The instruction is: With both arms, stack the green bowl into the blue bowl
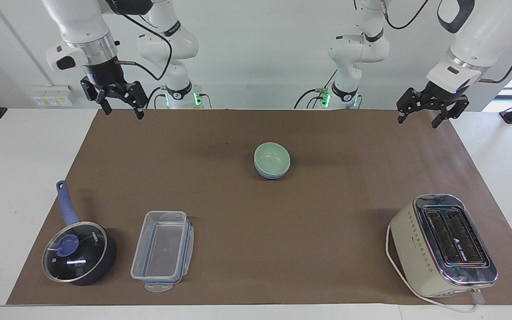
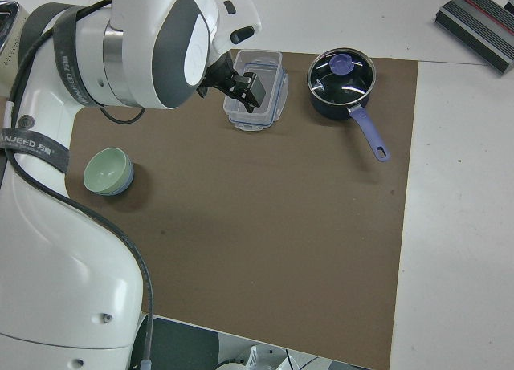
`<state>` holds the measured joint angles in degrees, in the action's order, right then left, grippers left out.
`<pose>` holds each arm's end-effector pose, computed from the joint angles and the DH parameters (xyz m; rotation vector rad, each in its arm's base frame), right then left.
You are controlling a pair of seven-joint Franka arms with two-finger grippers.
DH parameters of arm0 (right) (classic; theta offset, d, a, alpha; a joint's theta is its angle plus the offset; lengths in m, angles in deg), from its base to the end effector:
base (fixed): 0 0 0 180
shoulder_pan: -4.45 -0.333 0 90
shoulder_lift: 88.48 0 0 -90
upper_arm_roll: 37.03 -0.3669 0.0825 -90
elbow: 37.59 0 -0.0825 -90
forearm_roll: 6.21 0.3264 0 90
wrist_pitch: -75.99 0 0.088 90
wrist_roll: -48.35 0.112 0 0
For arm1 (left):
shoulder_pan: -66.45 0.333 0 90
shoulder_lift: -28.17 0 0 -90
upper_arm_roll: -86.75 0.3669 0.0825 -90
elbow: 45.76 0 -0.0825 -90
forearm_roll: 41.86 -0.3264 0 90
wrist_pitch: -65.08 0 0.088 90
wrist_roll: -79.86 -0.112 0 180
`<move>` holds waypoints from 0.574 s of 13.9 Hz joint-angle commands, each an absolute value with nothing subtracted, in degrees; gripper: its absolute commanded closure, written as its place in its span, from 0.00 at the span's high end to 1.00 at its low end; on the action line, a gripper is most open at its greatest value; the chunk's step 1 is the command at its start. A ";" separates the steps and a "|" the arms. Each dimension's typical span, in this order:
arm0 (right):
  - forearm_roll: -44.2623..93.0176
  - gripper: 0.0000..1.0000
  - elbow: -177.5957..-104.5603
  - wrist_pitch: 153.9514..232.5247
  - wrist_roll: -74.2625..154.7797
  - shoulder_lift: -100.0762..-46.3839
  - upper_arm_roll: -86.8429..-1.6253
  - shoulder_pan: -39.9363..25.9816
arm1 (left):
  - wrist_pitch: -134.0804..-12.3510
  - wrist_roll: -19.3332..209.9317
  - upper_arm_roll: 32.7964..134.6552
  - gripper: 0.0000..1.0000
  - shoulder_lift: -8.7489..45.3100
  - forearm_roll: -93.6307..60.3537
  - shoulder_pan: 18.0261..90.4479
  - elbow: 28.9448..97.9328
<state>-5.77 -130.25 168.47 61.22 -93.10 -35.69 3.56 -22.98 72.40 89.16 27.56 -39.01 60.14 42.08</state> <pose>0.4725 -0.0035 0.6941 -3.1004 0.3621 -0.1186 0.4961 -0.0397 0.6778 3.0767 -0.3084 -0.0081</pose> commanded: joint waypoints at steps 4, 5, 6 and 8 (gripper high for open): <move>-6.91 1.00 -130.49 167.57 57.32 -93.76 -36.15 5.85 | -22.46 71.95 88.77 1.00 27.29 -40.19 60.48 40.99; -7.09 1.00 -129.71 166.96 56.70 -93.76 -36.07 5.94 | -22.46 71.95 88.77 1.00 27.29 -40.19 60.48 40.99; -7.26 1.00 -129.70 166.70 55.91 -93.84 -36.07 6.03 | -22.46 71.95 88.77 1.00 27.29 -40.19 60.48 40.99; -7.18 1.00 -129.96 166.78 55.90 -93.93 -36.15 6.03 | -22.46 71.95 88.77 1.00 27.29 -40.19 60.39 41.08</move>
<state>-6.22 -130.09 167.97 57.56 -93.35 -35.69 5.39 -22.98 72.39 89.13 27.56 -39.01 60.14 42.07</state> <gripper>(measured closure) 0.000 0.000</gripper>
